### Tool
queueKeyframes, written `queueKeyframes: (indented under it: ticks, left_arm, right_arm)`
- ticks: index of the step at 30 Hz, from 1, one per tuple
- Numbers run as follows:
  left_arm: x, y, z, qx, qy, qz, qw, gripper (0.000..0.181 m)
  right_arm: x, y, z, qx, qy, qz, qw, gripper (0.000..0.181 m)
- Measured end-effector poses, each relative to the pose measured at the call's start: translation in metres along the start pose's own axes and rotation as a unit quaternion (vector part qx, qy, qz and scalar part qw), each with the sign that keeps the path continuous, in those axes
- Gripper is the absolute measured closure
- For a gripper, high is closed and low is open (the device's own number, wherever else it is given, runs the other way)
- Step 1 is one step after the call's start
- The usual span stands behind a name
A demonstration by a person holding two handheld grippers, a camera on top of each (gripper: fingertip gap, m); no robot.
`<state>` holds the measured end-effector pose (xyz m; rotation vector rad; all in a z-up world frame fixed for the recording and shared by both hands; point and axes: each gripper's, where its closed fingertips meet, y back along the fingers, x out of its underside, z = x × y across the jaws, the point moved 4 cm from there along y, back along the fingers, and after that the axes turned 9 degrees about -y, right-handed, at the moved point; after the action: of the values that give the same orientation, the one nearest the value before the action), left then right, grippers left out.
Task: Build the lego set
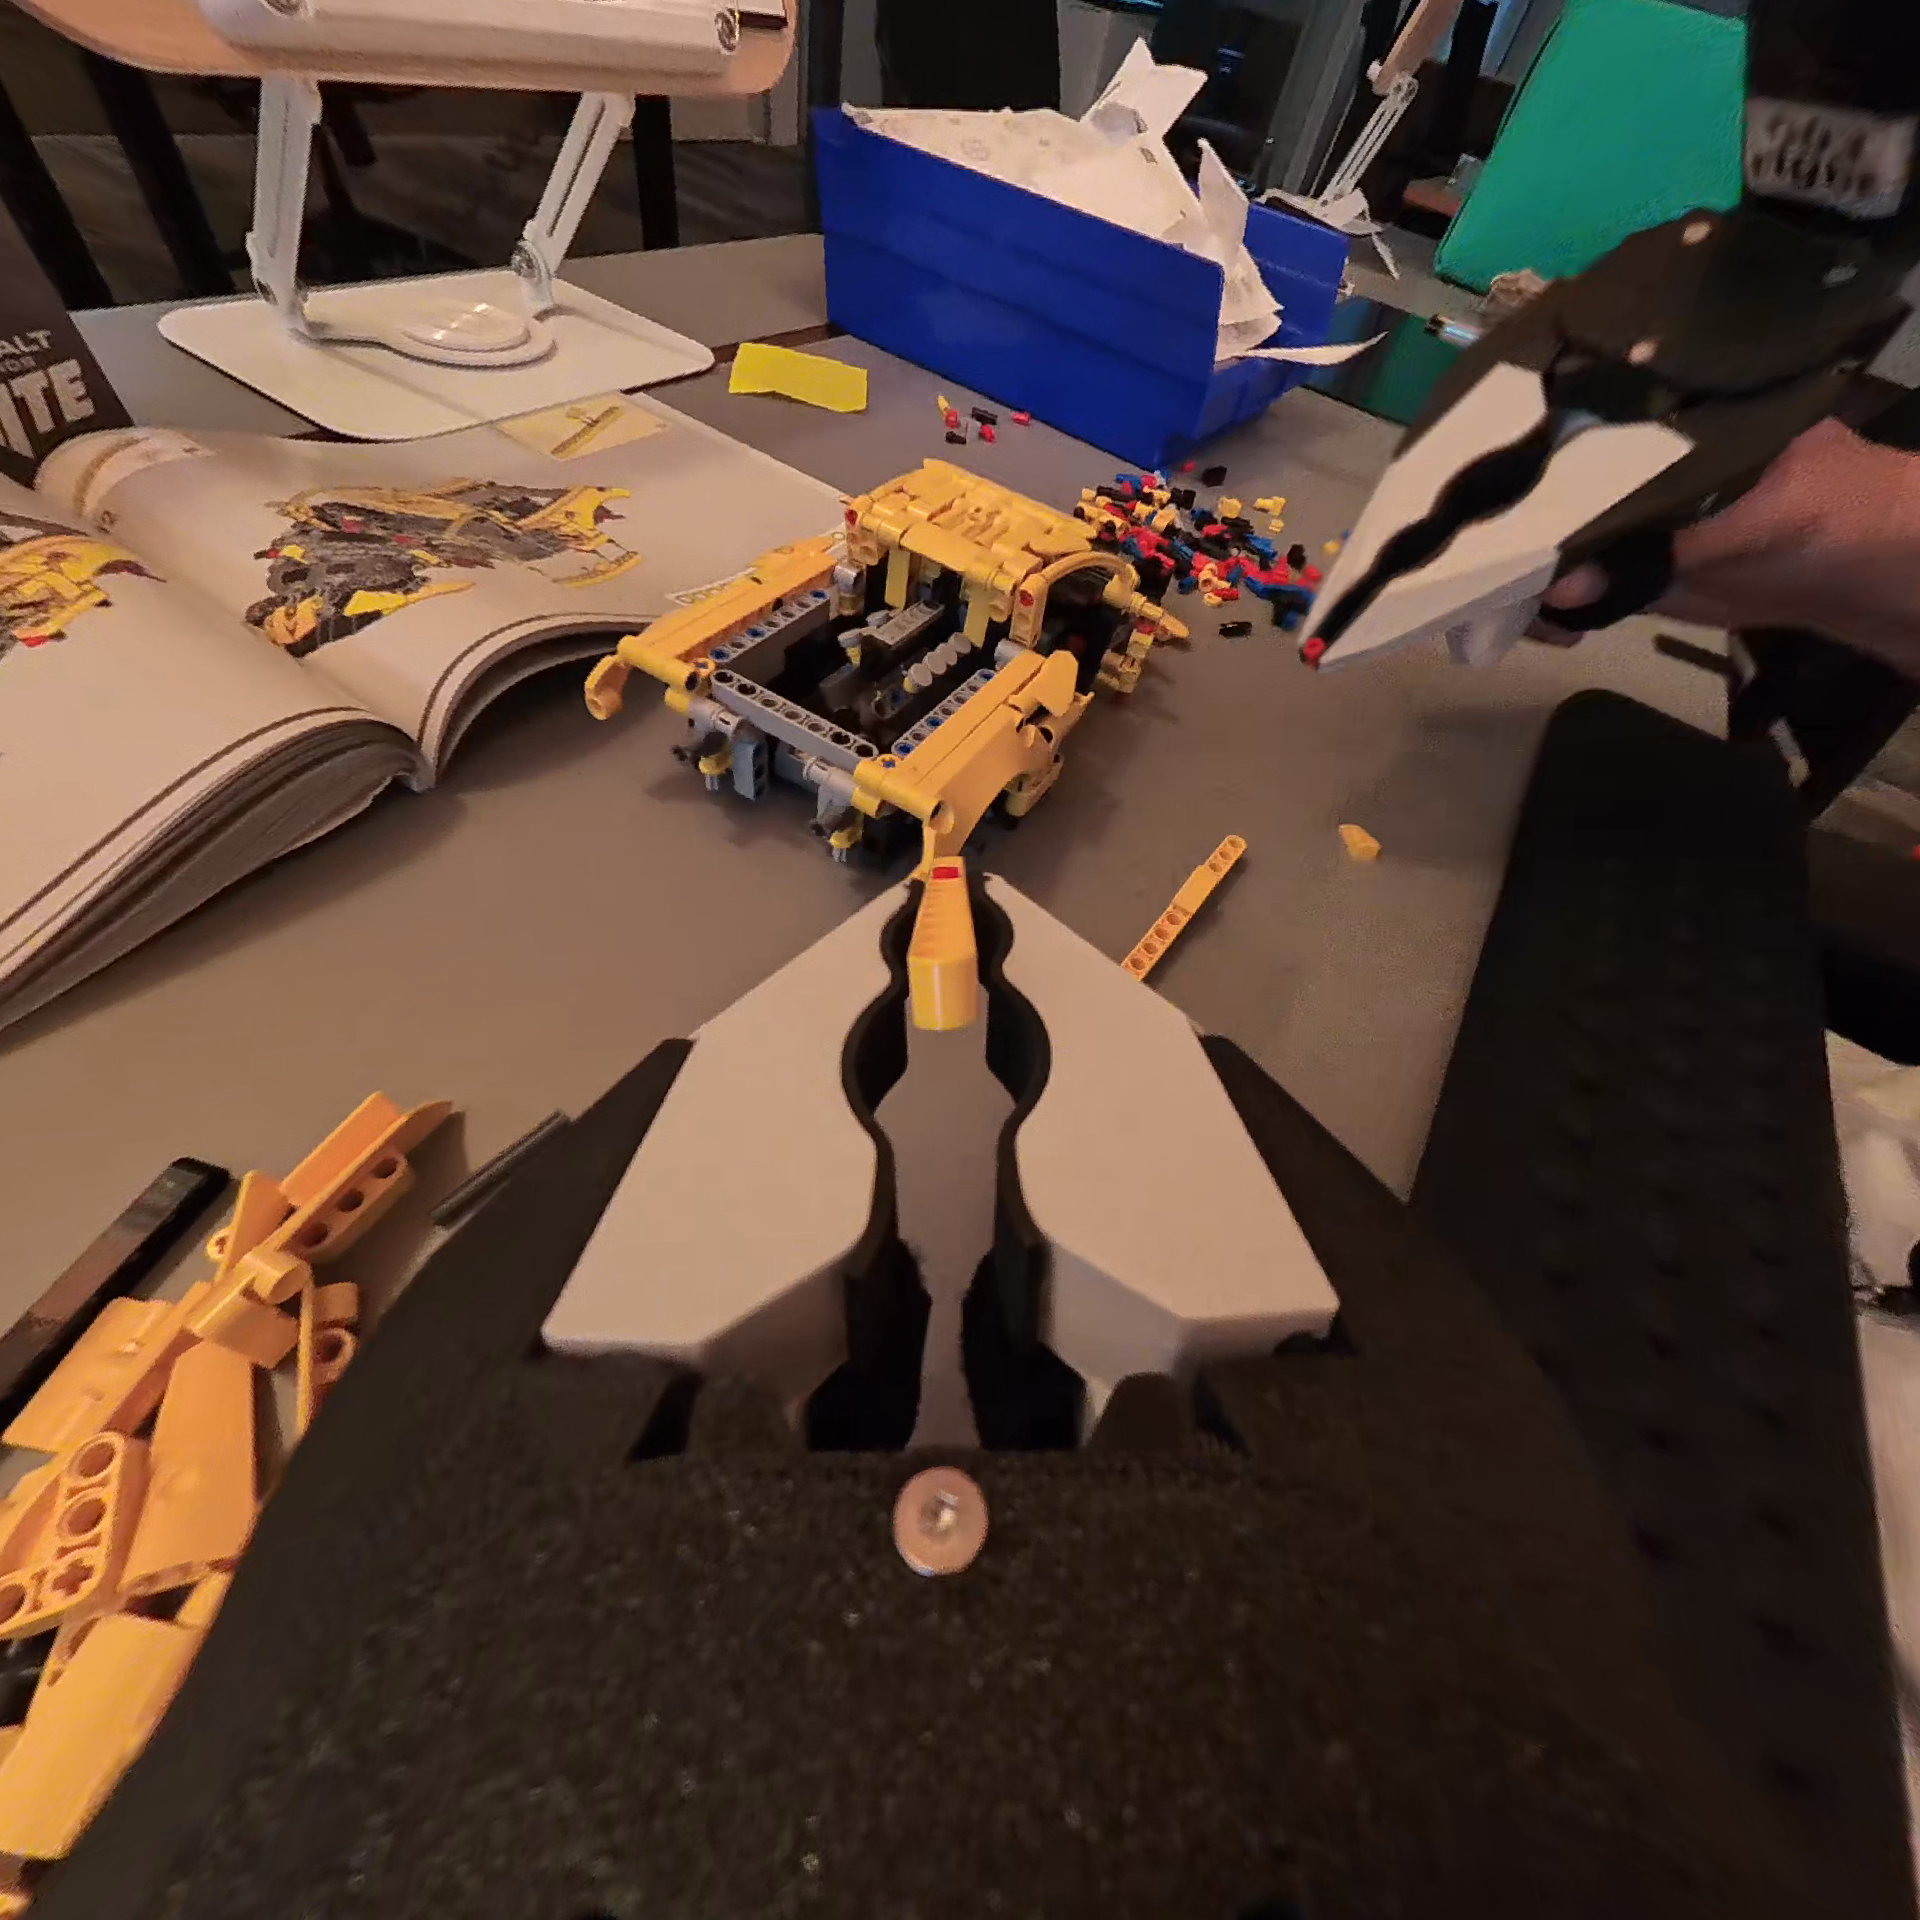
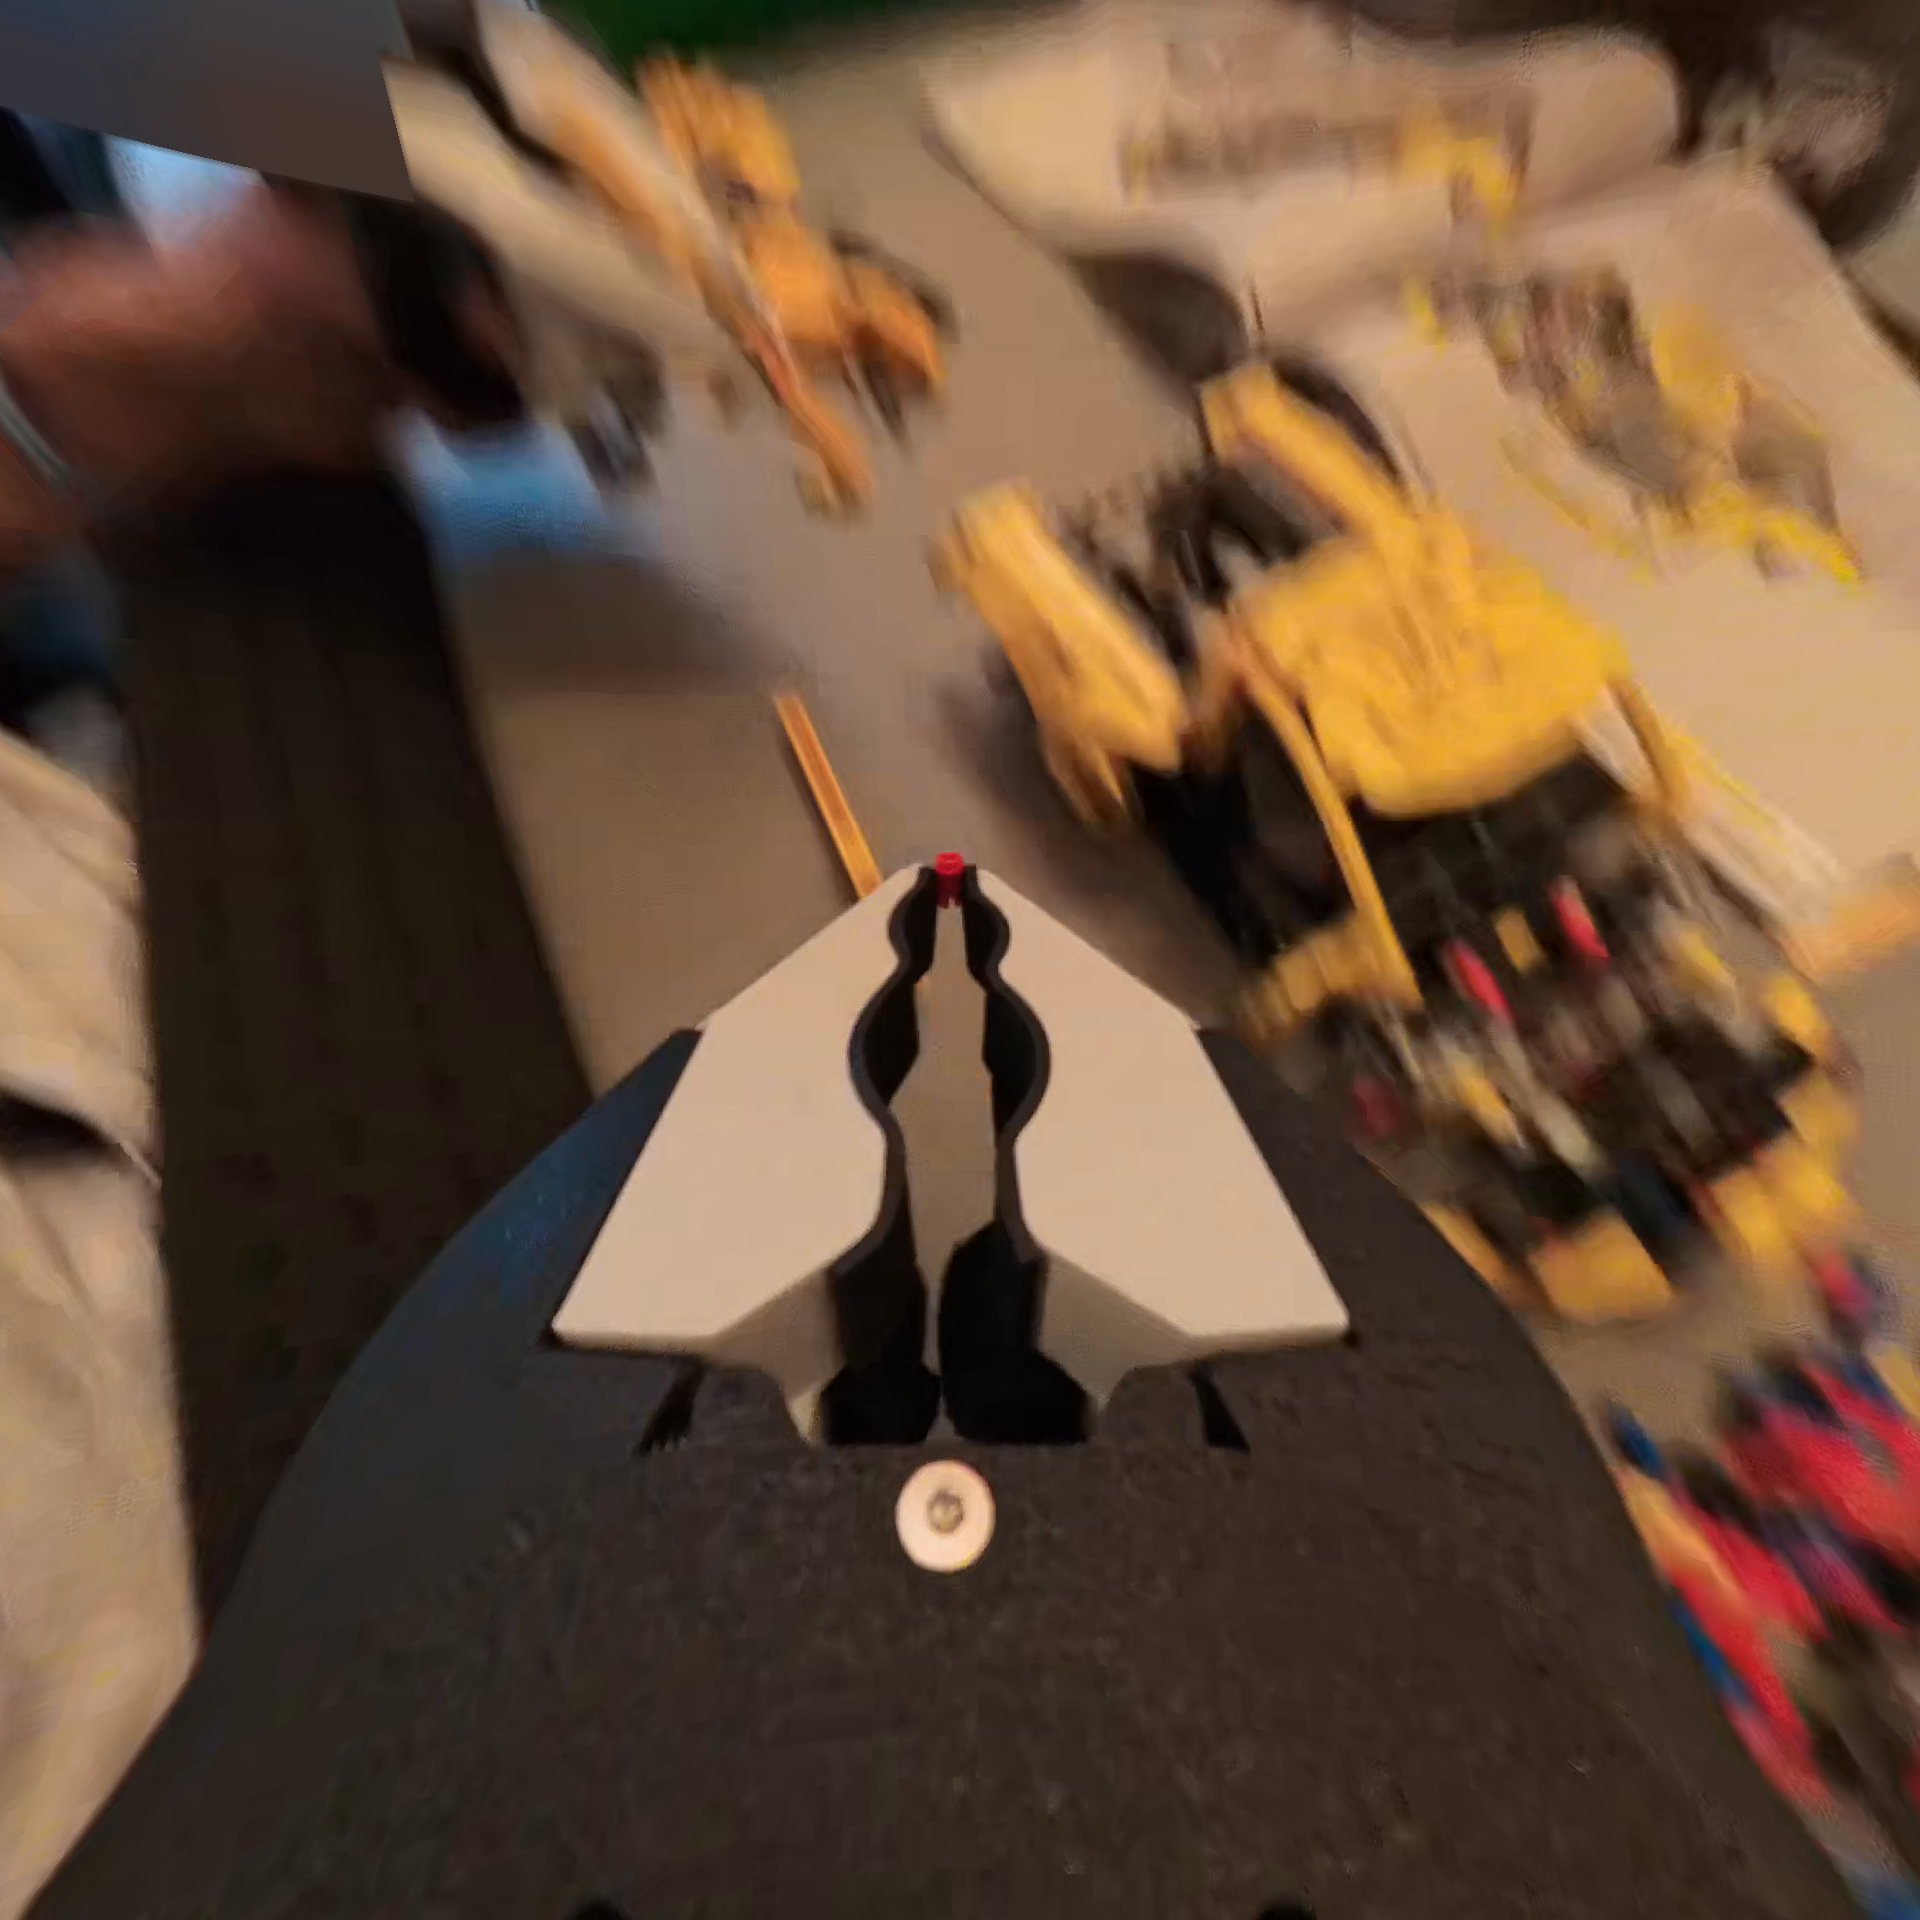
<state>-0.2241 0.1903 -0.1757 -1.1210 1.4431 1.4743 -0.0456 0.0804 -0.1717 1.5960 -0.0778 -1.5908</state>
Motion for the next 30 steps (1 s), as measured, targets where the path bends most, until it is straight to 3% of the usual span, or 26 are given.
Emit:
queueKeyframes:
  ticks: [2,3,5,8,21,25,28,30]
  left_arm:
    - [0.0,-0.001,0.001,-0.005,-0.005,0.002,1.0,0.174]
    - [0.001,-0.002,0.001,-0.005,-0.003,0.004,1.0,0.174]
    - [0.002,-0.002,0.004,-0.009,0.002,0.006,1.0,0.174]
    - [0.003,-0.002,0.007,-0.011,0.011,0.004,1.0,0.174]
    - [0.006,-0.005,0.008,-0.013,0.005,0.013,1.0,0.174]
    - [0.005,-0.005,0.005,-0.007,0.003,0.012,1.0,0.174]
    - [-0.004,-0.008,-0.009,0.026,-0.006,-0.01,1.0,0.174]
    - [-0.016,-0.013,-0.025,0.055,-0.006,-0.036,0.998,0.174]
  right_arm:
    - [0.051,0.031,-0.035,0.057,0.025,0.064,0.996,0.178]
    - [0.065,0.045,-0.042,0.06,0.032,0.057,0.996,0.178]
    - [0.083,0.063,-0.054,0.072,0.033,0.038,0.996,0.178]
    - [0.106,0.07,-0.062,0.074,0.02,0.068,0.995,0.178]
    - [0.125,0.082,-0.07,0.056,0.007,0.05,0.997,0.178]
    - [0.11,0.08,-0.067,0.047,-0.023,0.032,0.998,0.178]
    - [0.059,0.072,-0.042,-0.032,-0.074,-0.084,0.993,0.178]
    - [0.014,0.059,-0.014,-0.112,-0.127,-0.169,0.971,0.179]
